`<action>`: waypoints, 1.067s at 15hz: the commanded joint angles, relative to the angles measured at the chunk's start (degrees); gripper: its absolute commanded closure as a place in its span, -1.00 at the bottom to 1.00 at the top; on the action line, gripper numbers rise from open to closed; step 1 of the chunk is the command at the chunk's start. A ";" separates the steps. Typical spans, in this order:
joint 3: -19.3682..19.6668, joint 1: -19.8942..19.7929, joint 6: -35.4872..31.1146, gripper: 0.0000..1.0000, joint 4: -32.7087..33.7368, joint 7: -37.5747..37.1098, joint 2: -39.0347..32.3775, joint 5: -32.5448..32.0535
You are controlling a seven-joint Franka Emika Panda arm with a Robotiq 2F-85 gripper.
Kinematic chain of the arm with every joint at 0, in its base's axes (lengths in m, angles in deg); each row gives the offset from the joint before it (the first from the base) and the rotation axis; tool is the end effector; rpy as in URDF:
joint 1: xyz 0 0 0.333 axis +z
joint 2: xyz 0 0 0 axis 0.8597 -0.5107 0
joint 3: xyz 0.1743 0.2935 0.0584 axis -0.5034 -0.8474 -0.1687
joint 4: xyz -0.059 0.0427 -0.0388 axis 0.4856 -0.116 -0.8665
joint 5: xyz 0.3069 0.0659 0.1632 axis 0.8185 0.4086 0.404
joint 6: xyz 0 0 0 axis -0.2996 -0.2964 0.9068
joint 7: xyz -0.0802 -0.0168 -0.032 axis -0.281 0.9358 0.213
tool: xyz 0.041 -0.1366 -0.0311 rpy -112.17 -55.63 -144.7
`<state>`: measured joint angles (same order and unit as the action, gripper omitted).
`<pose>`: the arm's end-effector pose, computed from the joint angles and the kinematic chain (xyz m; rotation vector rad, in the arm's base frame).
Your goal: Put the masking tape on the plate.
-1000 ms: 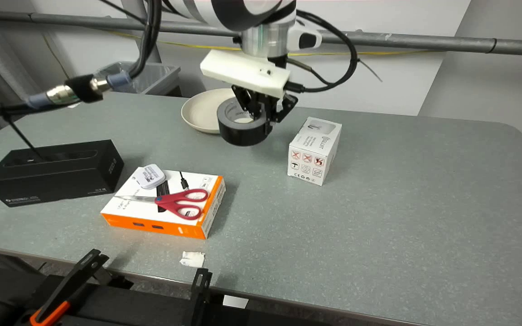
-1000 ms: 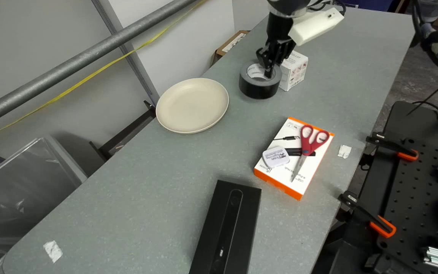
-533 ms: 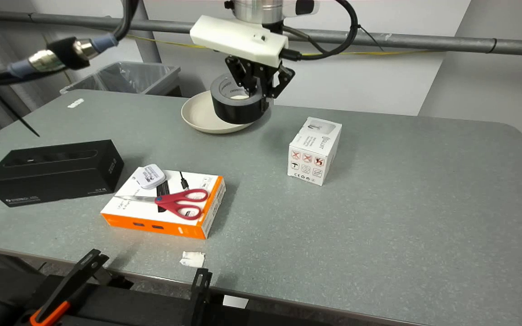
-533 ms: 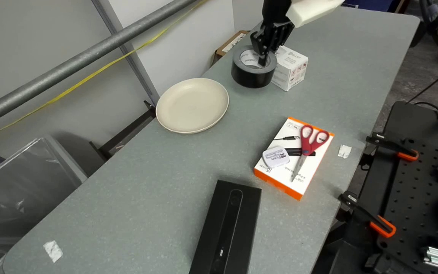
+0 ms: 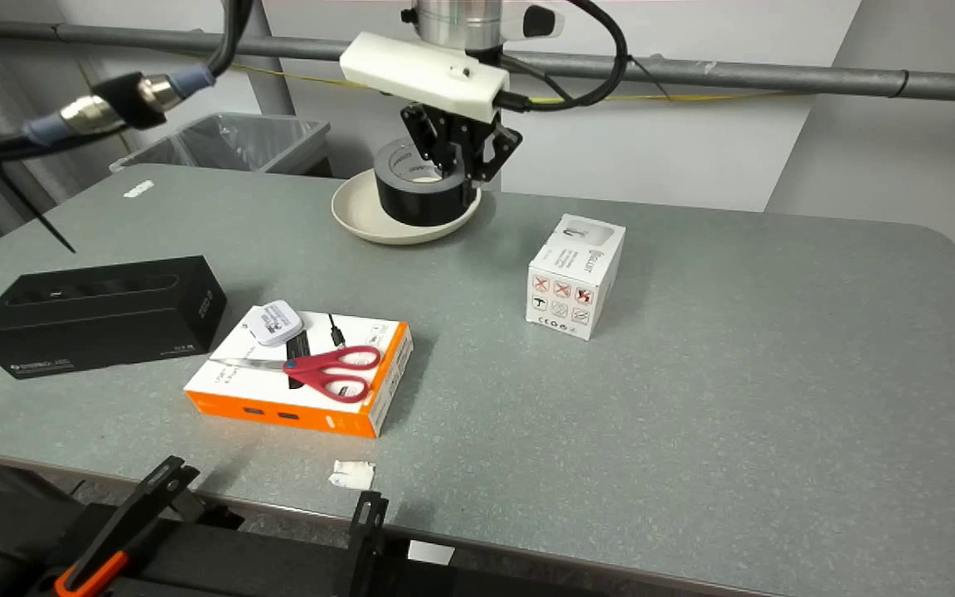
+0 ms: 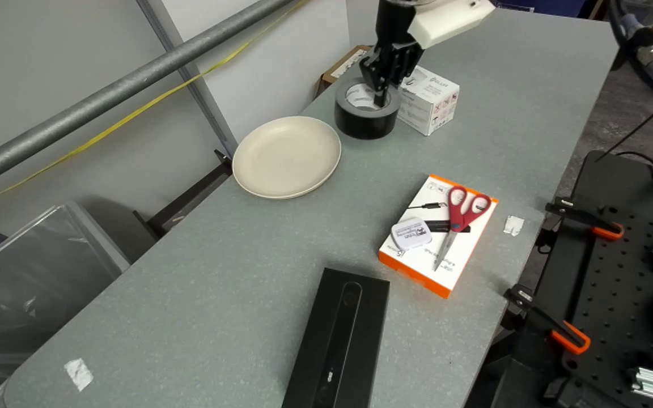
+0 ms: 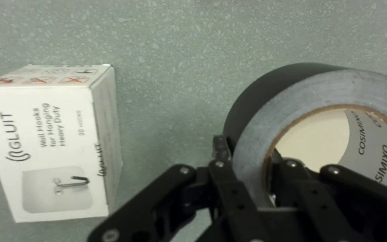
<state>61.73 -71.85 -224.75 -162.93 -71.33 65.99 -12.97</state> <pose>0.5271 -0.1191 0.2865 -2.9986 0.4105 -0.1802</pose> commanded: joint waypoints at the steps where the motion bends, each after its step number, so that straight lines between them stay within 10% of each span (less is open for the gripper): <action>1: -0.92 3.51 5.03 0.87 13.16 -4.67 -9.29 1.27; 16: 0.71 11.72 5.67 0.87 43.69 -19.70 -36.53 -1.74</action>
<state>61.25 -60.88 -221.48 -125.03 -88.30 32.47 -13.55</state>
